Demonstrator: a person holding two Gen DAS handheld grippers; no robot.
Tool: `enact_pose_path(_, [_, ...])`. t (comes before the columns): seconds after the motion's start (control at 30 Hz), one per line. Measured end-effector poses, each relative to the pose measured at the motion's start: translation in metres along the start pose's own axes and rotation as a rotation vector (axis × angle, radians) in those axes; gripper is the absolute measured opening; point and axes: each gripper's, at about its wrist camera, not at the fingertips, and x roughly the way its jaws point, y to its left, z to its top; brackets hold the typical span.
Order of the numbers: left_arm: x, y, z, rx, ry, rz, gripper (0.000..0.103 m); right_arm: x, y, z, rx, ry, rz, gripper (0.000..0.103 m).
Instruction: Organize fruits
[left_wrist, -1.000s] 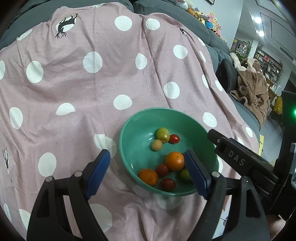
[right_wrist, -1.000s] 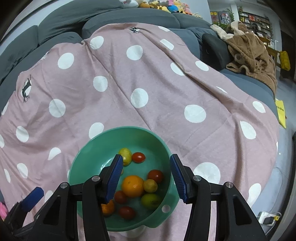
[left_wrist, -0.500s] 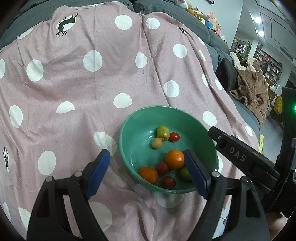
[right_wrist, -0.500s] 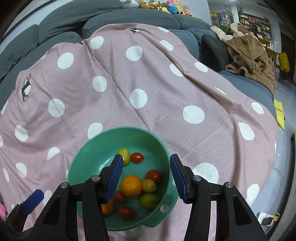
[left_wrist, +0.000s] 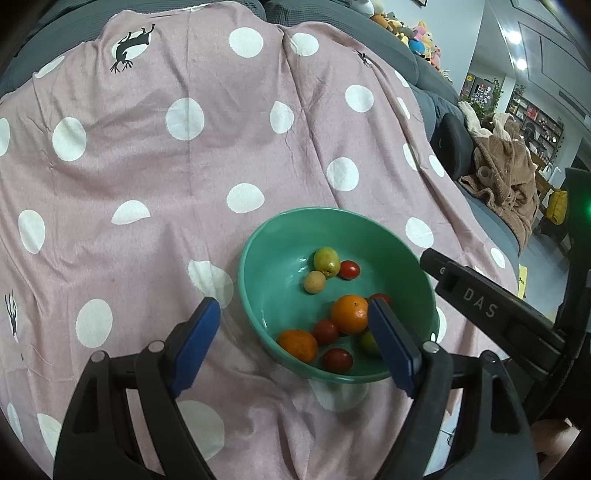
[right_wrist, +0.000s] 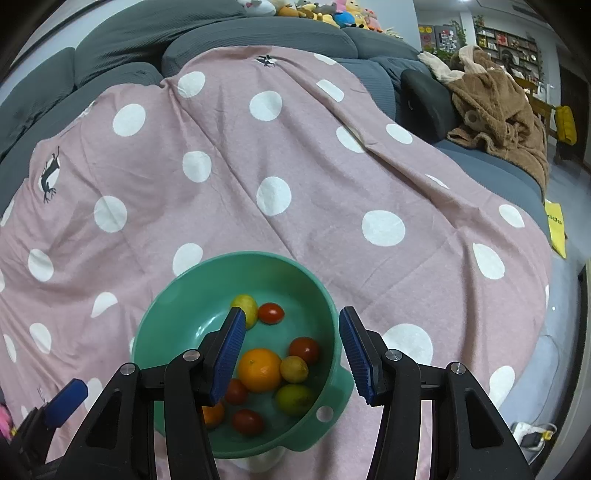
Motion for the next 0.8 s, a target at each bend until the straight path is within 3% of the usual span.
enact_pose_path(0.8, [-0.013, 0.009, -0.004, -0.018, -0.013, -0.008, 0.082, -0.007, 0.003, 0.003, -0.026, -0.018, -0.002, 0.053])
